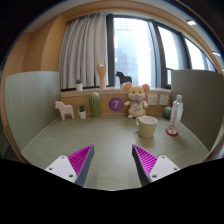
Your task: Pour water
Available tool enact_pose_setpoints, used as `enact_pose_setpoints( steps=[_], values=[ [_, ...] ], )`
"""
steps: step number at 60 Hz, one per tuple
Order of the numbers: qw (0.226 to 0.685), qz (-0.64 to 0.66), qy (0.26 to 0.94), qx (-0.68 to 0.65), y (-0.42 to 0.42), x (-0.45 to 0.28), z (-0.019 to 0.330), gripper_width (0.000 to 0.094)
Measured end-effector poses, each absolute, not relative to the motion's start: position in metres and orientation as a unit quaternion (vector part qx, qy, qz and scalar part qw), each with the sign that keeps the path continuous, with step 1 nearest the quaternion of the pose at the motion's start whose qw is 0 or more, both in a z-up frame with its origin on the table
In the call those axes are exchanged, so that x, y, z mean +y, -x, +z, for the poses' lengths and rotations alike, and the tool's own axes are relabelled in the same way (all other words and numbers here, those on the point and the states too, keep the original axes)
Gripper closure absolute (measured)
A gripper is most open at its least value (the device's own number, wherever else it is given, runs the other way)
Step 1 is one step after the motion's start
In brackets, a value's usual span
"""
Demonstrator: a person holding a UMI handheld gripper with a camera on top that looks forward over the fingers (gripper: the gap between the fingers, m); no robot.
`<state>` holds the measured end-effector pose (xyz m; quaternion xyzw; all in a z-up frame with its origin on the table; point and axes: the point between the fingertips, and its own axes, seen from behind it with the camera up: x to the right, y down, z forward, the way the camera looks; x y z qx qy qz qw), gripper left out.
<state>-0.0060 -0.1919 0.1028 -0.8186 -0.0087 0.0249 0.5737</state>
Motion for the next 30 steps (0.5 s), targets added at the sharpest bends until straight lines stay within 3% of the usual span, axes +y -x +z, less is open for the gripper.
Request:
enact_pose_setpoints(
  steps=[30],
  values=[
    [0.613, 0.041, 0.787, -0.06, 0.095, -0.227, 0.165, 0.0165]
  ],
)
